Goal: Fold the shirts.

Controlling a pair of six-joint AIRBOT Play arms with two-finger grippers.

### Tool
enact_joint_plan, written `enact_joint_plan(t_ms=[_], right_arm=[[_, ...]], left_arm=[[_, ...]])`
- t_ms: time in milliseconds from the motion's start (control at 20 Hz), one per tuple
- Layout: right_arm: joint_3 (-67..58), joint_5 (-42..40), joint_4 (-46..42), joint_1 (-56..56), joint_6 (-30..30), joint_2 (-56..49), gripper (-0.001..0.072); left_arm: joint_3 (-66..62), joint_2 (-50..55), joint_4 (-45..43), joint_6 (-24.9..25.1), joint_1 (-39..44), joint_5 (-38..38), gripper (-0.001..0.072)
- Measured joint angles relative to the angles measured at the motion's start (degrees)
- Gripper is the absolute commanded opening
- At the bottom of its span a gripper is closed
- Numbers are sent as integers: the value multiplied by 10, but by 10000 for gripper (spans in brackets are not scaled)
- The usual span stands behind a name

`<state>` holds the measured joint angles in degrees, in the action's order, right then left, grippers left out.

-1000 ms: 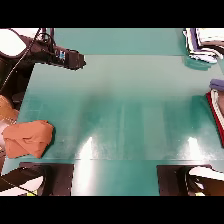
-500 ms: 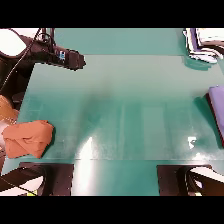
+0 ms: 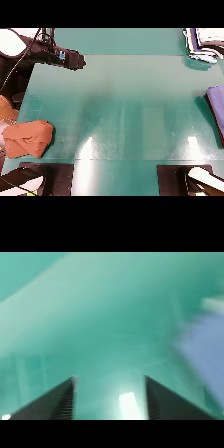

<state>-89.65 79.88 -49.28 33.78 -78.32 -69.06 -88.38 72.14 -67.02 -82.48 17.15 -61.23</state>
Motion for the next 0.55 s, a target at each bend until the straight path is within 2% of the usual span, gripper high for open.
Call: enact_joint_plan(t_ms=[100,350,550], right_arm=[[-15,-10,9,-83,3,0,22],[-43,-22,11,-252,21,1,13],[-50,-26,11,-313,25,1,13]], left_arm=[[0,0,0,0,0,7,31],[0,0,0,0,0,30,31],[0,0,0,0,0,49,30]])
